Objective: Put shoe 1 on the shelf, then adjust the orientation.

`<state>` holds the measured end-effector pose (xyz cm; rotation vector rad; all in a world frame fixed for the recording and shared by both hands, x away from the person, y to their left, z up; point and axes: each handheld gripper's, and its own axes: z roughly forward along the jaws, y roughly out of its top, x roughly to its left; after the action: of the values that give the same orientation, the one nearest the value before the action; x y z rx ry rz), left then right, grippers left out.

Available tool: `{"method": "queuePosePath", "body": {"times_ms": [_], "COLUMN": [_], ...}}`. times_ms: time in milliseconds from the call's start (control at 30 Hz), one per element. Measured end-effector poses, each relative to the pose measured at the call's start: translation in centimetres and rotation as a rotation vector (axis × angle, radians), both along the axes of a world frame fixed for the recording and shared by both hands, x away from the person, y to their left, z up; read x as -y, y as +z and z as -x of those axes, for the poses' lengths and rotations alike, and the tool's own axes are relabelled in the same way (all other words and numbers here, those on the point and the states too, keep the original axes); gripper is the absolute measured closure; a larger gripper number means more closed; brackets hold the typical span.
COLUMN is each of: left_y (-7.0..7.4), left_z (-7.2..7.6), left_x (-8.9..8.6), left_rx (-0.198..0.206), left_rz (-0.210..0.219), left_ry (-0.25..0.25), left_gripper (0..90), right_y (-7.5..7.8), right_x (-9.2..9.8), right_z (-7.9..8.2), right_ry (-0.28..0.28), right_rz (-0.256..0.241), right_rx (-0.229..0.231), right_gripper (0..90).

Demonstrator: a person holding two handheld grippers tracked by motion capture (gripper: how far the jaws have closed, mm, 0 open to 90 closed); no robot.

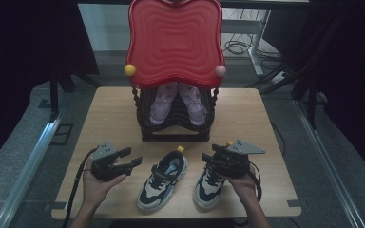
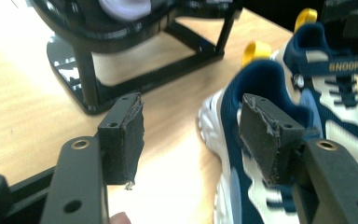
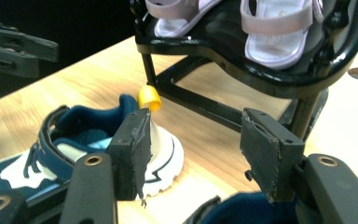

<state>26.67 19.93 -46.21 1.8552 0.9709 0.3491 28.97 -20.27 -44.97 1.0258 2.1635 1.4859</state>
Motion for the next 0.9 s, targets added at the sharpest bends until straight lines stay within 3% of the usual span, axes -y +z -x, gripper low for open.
{"method": "queuePosePath", "body": {"times_ms": [100, 500, 900], "left_y": [-0.4, -0.6, -0.6], "left_z": [0.2, 1.0, 1.2], "left_x": [-0.2, -0.8, -0.3], "left_rx": [-0.024, -0.045, -0.047], "left_rz": [-0.010, -0.005, -0.001], "left_ry": [0.000, 0.008, -0.013], "left_gripper": [39.7, 39.3, 39.6], "right_y": [0.0, -0.1, -0.2], "right_x": [0.4, 2.4, 4.1], "right_z": [0.2, 1.0, 2.0], "right_ry": [-0.006, -0.032, -0.064], "right_rz": [0.005, -0.010, -0.026], "right_rx": [0.002, 0.003, 0.006], "right_gripper": [43.7, 43.5, 43.7]}}
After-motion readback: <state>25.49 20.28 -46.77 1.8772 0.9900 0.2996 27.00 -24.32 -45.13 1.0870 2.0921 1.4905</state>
